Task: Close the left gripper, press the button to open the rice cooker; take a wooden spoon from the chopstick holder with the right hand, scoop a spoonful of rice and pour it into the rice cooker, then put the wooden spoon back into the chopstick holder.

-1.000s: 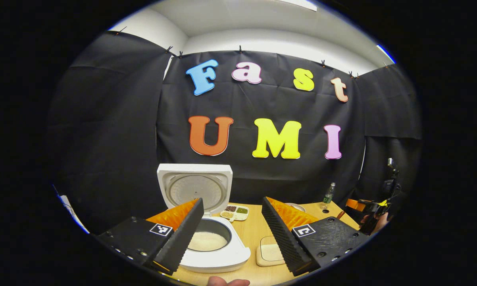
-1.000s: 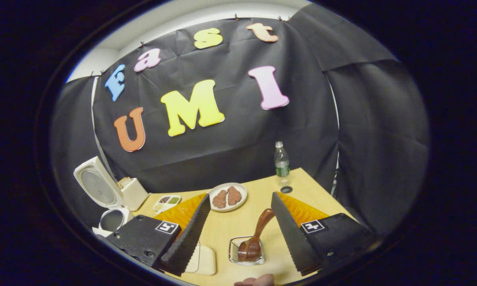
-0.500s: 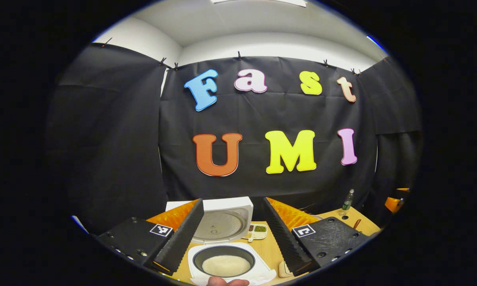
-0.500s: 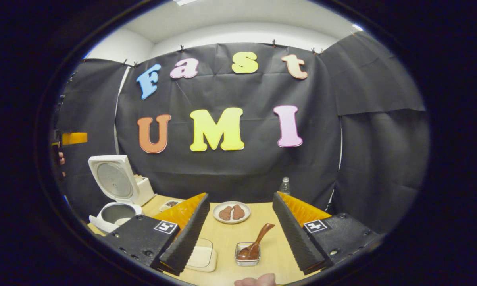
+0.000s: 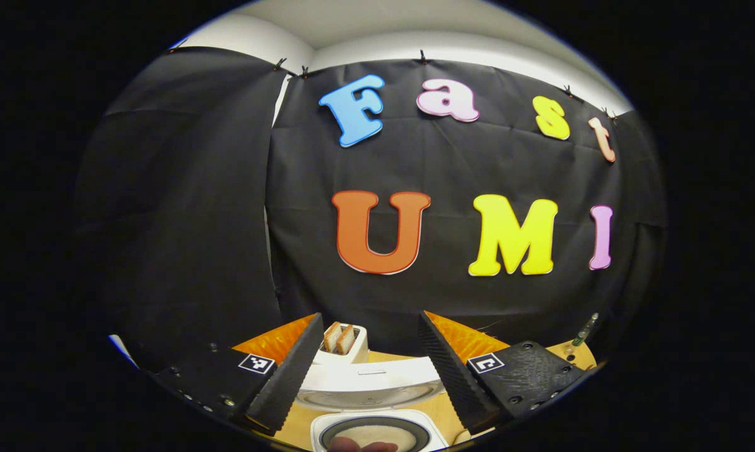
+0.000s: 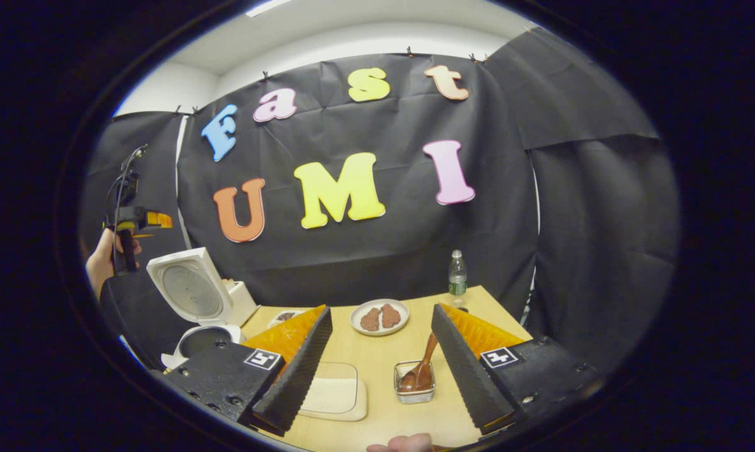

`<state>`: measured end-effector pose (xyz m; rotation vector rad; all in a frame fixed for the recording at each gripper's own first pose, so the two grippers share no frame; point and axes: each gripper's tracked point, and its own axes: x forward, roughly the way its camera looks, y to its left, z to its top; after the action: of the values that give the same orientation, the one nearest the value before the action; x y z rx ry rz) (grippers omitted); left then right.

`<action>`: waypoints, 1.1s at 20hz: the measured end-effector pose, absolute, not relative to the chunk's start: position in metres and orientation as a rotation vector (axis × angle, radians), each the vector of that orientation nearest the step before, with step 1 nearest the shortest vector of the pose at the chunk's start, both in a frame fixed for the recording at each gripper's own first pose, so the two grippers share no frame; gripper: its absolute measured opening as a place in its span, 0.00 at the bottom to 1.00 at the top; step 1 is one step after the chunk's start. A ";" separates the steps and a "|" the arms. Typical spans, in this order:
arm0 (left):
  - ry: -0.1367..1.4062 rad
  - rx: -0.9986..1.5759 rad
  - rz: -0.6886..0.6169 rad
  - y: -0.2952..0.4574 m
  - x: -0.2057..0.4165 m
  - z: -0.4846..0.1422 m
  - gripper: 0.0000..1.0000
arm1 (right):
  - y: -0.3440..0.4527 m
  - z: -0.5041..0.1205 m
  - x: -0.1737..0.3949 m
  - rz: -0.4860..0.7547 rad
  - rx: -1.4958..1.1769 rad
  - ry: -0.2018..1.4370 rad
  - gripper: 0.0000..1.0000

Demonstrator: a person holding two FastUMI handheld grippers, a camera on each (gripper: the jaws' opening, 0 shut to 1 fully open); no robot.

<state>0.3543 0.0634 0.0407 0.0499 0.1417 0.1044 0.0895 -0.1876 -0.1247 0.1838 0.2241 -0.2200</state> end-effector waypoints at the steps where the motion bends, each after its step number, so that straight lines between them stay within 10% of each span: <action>1: 0.172 0.058 0.111 0.067 0.365 0.030 0.94 | -0.189 -0.128 0.091 -0.224 0.194 0.235 1.00; 12: 0.411 -0.017 0.113 0.057 0.388 -0.032 0.96 | -0.177 -0.156 0.106 -0.186 0.248 0.322 1.00; 22: 0.613 -0.074 0.068 0.019 0.270 -0.105 0.96 | -0.120 -0.160 0.100 -0.028 0.283 0.382 0.97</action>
<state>0.2700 0.0192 -0.1052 -0.0744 0.6133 0.0682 0.0995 -0.1204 -0.1598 0.2834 0.3825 -0.0281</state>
